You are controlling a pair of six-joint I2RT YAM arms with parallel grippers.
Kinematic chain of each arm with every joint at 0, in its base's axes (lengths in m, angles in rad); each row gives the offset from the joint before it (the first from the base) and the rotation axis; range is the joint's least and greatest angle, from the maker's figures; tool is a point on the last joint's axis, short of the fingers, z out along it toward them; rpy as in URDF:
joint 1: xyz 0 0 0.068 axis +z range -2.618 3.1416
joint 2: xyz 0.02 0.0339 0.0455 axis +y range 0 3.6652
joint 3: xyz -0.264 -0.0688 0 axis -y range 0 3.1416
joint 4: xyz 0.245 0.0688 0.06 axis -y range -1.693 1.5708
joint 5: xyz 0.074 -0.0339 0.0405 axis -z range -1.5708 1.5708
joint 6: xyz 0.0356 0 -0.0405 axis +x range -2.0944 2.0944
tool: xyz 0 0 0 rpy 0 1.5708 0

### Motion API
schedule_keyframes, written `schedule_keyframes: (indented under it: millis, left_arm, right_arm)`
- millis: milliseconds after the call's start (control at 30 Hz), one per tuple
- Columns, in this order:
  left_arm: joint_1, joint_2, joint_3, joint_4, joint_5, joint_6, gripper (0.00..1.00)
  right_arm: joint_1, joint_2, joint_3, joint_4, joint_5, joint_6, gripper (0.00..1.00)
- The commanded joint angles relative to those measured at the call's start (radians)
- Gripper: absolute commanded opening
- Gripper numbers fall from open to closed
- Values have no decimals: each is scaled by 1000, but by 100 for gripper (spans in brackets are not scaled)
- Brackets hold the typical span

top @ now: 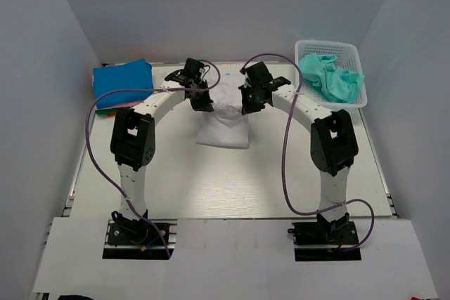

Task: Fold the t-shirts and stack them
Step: Fold the folded rectangular tshirt in 1/3 of the way

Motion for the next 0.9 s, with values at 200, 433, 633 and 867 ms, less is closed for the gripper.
schedule_keyframes:
  millis: [200, 433, 633, 867]
  left_arm:
    - [24, 100, 110, 17, -22, -22, 15]
    - [81, 76, 314, -43, -79, -32, 100]
    - [100, -52, 127, -59, -48, 13, 100]
    - [66, -197, -256, -27, 65, 107, 100]
  right_arm:
    - [-46, 134, 160, 37, 14, 63, 14]
    - [-65, 90, 262, 1, 79, 66, 81]
    - [-59, -30, 64, 44, -85, 23, 90]
    - [-57, -141, -206, 0, -221, 40, 90]
